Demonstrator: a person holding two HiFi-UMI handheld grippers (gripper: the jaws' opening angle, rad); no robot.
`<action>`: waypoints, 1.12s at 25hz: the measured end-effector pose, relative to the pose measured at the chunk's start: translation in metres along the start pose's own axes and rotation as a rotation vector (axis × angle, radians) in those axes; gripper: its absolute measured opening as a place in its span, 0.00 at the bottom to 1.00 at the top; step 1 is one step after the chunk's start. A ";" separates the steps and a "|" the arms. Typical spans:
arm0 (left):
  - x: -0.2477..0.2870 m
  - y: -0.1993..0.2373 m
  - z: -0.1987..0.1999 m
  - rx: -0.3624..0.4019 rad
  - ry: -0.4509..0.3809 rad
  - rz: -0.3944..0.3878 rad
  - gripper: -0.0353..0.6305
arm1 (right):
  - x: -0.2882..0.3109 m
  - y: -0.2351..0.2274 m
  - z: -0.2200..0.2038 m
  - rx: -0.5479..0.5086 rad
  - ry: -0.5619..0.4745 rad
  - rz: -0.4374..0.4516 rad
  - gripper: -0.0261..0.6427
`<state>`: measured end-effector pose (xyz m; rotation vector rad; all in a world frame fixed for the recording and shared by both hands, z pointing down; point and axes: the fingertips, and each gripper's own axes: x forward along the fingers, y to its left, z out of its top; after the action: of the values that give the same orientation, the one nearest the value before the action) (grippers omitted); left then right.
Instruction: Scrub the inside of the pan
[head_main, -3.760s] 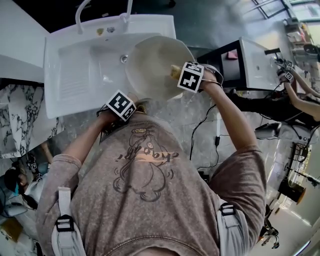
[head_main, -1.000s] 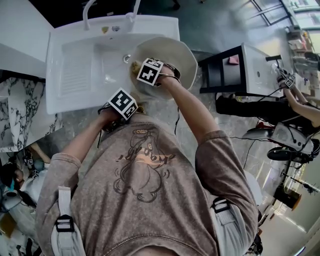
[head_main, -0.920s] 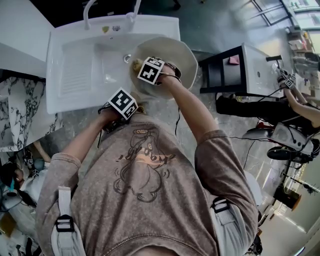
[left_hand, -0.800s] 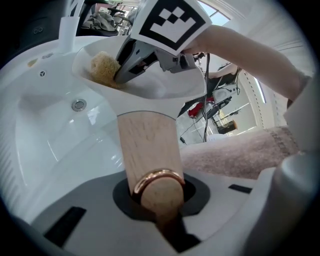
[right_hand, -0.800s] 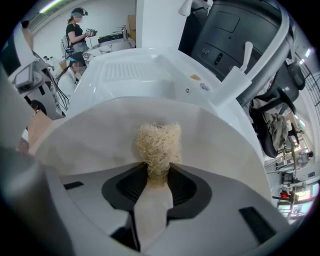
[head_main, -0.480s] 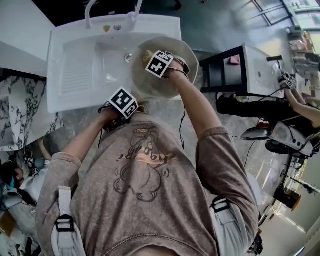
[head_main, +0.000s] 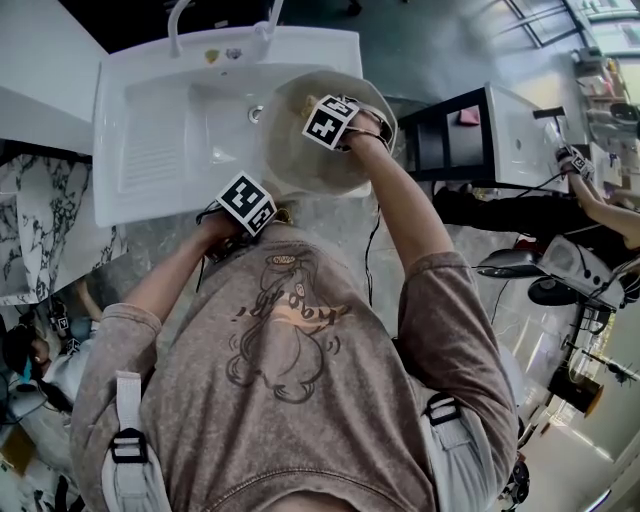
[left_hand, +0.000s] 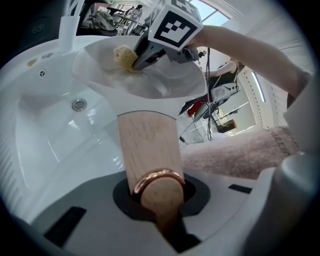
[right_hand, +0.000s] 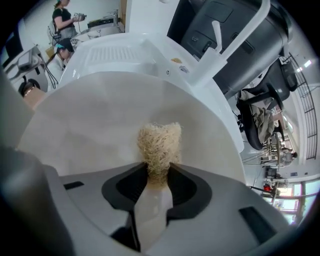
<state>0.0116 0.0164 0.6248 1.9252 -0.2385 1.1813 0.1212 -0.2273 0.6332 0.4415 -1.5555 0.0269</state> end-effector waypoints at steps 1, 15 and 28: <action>0.000 0.000 0.000 0.001 0.001 0.000 0.13 | 0.000 -0.001 -0.004 -0.019 0.022 -0.003 0.25; -0.003 0.001 -0.001 0.009 0.012 -0.014 0.13 | -0.020 -0.001 -0.061 -0.069 0.247 0.060 0.25; -0.004 0.000 0.000 0.011 0.030 -0.036 0.13 | -0.032 0.050 -0.089 -0.150 0.373 0.283 0.25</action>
<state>0.0094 0.0148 0.6216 1.9121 -0.1809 1.1896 0.1911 -0.1469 0.6195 0.0872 -1.2304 0.1989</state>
